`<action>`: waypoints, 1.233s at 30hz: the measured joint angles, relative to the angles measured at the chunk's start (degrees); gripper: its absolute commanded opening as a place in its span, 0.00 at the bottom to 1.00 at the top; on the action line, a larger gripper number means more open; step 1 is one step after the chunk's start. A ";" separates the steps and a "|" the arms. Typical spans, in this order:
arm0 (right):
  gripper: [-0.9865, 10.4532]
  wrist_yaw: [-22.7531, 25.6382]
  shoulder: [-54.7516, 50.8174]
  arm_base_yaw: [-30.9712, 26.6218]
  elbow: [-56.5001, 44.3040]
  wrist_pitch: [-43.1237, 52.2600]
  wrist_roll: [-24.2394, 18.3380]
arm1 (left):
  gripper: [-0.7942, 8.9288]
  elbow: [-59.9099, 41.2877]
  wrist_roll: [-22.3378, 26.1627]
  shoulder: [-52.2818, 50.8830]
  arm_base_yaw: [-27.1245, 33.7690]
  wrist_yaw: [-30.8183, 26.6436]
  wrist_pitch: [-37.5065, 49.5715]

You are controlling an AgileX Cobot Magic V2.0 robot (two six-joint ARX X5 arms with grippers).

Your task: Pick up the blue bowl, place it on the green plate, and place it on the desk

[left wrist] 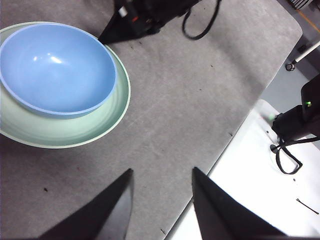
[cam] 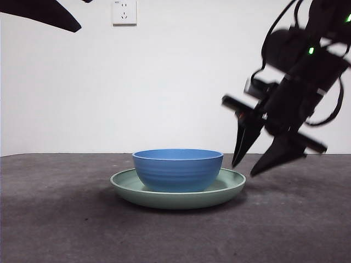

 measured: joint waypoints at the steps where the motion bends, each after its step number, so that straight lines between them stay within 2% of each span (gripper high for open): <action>1: 0.25 0.72 -1.38 0.00 0.00 -0.63 -0.44 | 0.27 0.00 0.00 0.00 0.00 0.00 0.00; 4: 0.25 2.16 -6.64 0.00 0.00 -3.65 -2.51 | 0.27 0.00 0.00 0.00 0.00 0.02 0.00; 11: 0.25 1.57 -20.87 0.02 0.02 -12.00 -8.31 | 0.27 0.00 0.00 0.00 0.00 0.00 0.00; 16: 0.25 -2.14 -31.01 0.37 0.04 -19.80 -12.50 | 0.27 0.00 0.00 0.00 0.00 0.00 0.00; 21: 0.25 -7.85 -39.15 1.03 0.04 -28.33 -16.11 | 0.27 0.00 0.00 0.00 0.00 0.00 0.00; 25: 0.25 -10.99 -43.54 2.32 0.04 -34.67 -18.36 | 0.27 0.00 0.00 0.00 0.00 0.00 0.00; 28: 0.25 -11.45 -46.10 3.52 0.04 -38.47 -19.93 | 0.27 0.00 0.00 0.00 0.00 0.00 0.00; 37: 0.25 -11.47 -48.22 4.17 0.04 -40.54 -21.27 | 0.27 0.00 0.00 0.00 0.00 0.00 0.00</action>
